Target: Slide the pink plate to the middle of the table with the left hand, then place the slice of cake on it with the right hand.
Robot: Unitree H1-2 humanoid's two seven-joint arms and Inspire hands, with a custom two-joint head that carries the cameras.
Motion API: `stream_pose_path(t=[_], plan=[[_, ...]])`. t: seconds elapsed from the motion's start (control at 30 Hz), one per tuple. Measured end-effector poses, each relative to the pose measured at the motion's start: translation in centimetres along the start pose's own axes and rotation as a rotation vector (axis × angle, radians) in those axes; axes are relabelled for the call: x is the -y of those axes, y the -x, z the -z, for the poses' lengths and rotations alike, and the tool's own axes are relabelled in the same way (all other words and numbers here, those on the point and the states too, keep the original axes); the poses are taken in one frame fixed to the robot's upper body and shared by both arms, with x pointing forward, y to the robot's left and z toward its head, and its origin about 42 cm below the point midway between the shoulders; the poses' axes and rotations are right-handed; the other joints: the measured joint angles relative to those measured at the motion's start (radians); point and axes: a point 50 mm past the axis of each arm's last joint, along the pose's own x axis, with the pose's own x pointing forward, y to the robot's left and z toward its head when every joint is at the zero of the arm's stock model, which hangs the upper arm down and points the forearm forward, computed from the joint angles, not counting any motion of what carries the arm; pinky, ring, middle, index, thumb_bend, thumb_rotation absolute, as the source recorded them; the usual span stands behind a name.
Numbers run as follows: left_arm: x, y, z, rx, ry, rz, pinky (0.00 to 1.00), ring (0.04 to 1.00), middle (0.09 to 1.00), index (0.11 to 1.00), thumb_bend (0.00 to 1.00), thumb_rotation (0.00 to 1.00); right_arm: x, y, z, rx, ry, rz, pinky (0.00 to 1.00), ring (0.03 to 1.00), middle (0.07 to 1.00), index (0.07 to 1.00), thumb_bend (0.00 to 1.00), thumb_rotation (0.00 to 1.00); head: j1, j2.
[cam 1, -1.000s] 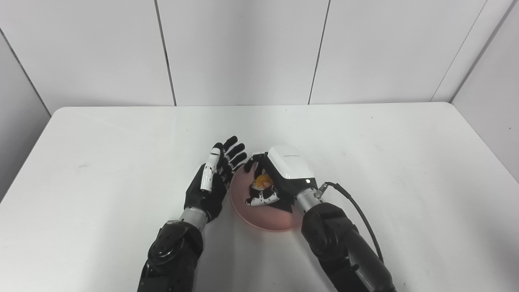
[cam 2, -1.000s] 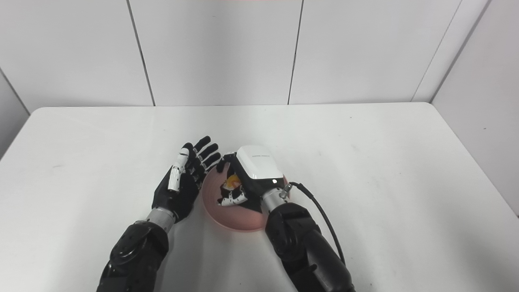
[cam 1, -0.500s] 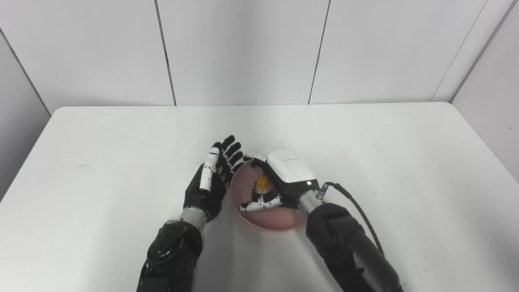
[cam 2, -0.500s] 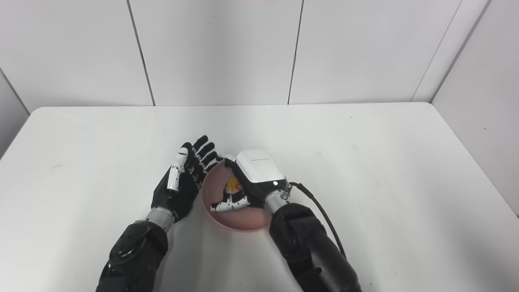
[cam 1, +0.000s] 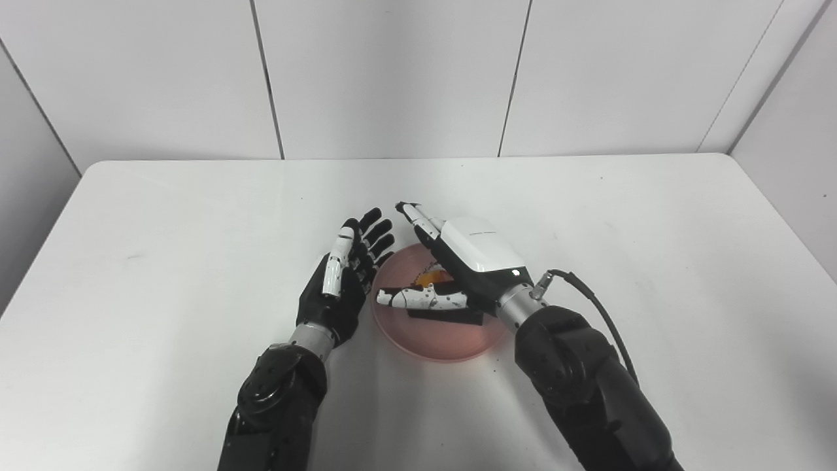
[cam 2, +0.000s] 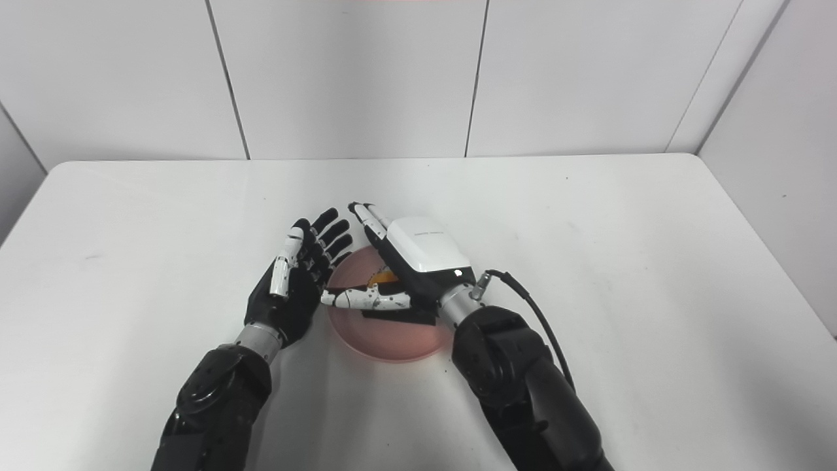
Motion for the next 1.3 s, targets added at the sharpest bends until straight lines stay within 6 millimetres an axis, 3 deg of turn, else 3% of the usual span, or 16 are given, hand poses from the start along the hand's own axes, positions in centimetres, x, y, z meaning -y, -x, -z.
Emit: stream_pose_path(t=[0.17,0.4,0.57,0.67,0.7,0.8,0.9,1.07,1.3], plan=[[-0.2,0.0,-0.1,0.006,0.019,-0.006,0.92,0.923,0.906,0.870,0.35,1.00,1.1,0.6,-0.6,0.038,-0.033,0.010,0.73,0.900,0.984,1.000,0.90,1.00,-0.003,-0.003],[-0.5,1.1,-0.1,0.019,0.008,-0.021,0.92,0.902,0.893,0.878,0.36,1.00,2.3,2.0,1.1,0.085,-0.234,0.197,0.76,0.914,0.998,1.000,0.81,1.00,-0.006,-0.014],[-1.7,2.9,-0.2,0.043,-0.067,-0.052,0.93,0.918,0.915,0.902,0.39,1.00,1.6,3.4,2.8,0.072,-0.432,0.298,0.94,0.994,1.000,1.000,0.58,1.00,-0.011,-0.017],[-2.3,4.1,-0.1,0.068,-0.106,-0.074,0.96,0.951,0.941,0.936,0.41,1.00,0.3,4.2,4.2,0.037,-0.590,0.350,1.00,1.000,1.000,1.000,0.48,1.00,-0.015,-0.020],[-2.5,4.4,-0.1,0.072,-0.119,-0.080,0.96,0.951,0.941,0.936,0.41,1.00,-0.2,4.6,4.5,0.013,-0.629,0.366,1.00,1.000,1.000,1.000,0.48,1.00,-0.015,-0.020],[-3.1,5.5,0.0,0.081,-0.153,-0.088,0.98,0.972,0.972,0.958,0.41,1.00,-2.0,5.6,5.1,-0.036,-0.697,0.373,0.98,0.999,1.000,1.000,0.33,1.00,-0.025,-0.025],[-3.3,6.4,0.2,0.092,-0.172,-0.092,0.99,0.984,0.990,0.972,0.41,1.00,-3.2,6.6,5.6,-0.064,-0.750,0.396,0.95,0.989,1.000,1.000,0.25,1.00,-0.028,-0.026],[-3.1,7.4,0.7,0.095,-0.205,-0.087,0.98,0.991,0.998,0.982,0.41,1.00,-4.6,7.5,5.4,-0.088,-0.816,0.423,0.94,0.981,0.993,0.990,0.20,1.00,-0.028,-0.031],[-3.1,8.0,1.2,0.113,-0.246,-0.092,0.99,0.987,0.984,0.980,0.40,1.00,-7.8,8.3,5.9,-0.126,-0.891,0.395,0.97,1.000,1.000,1.000,0.26,1.00,-0.038,-0.035]])
